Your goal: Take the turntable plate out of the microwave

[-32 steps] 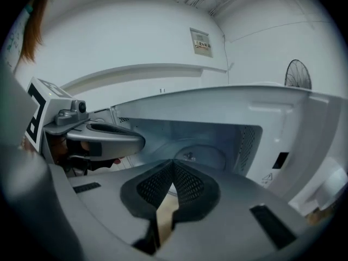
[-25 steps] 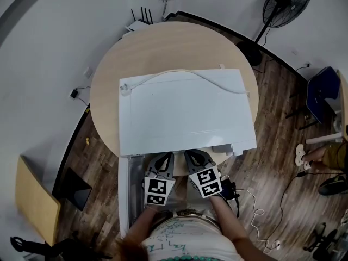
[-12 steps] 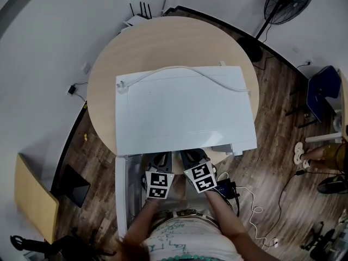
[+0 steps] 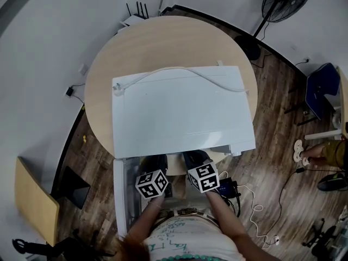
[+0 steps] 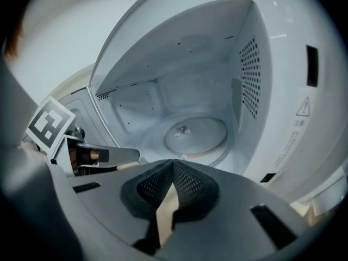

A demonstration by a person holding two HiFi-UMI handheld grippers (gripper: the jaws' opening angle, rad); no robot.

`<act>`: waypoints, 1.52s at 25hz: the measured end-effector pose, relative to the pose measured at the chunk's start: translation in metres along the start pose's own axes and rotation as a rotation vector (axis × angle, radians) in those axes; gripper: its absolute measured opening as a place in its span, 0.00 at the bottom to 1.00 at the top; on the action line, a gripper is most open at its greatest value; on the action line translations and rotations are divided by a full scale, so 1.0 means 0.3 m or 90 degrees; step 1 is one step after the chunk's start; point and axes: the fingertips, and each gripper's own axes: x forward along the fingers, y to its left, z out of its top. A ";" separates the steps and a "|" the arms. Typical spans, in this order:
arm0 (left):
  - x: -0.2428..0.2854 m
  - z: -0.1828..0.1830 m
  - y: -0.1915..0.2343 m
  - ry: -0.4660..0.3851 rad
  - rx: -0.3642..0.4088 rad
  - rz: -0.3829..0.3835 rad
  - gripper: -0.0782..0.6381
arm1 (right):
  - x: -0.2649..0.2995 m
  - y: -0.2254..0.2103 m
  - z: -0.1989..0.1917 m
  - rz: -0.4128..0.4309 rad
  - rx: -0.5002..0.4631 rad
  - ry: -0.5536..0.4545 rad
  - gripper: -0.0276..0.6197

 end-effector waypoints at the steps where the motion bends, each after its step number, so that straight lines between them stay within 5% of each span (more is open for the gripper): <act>1: 0.006 -0.004 0.007 0.003 -0.024 0.003 0.31 | -0.002 -0.007 -0.003 -0.002 0.002 0.001 0.03; 5: 0.029 -0.005 0.040 0.000 -0.139 0.023 0.48 | -0.007 -0.032 -0.007 -0.005 0.022 0.001 0.03; 9: 0.058 0.001 0.038 -0.001 -0.276 0.019 0.51 | -0.020 -0.042 -0.012 -0.005 0.028 0.002 0.03; 12: 0.078 0.006 0.049 -0.002 -0.334 0.038 0.53 | -0.027 -0.045 -0.013 0.001 0.040 -0.002 0.03; 23: 0.090 -0.022 0.068 0.019 -0.336 0.082 0.48 | -0.079 -0.098 -0.023 -0.015 0.072 -0.013 0.03; 31: 0.057 -0.027 0.052 -0.003 -0.386 0.018 0.27 | -0.093 -0.115 -0.034 -0.011 0.111 -0.022 0.04; 38: 0.033 -0.025 0.028 -0.015 -0.404 -0.030 0.21 | -0.087 -0.090 -0.060 0.023 0.150 -0.011 0.08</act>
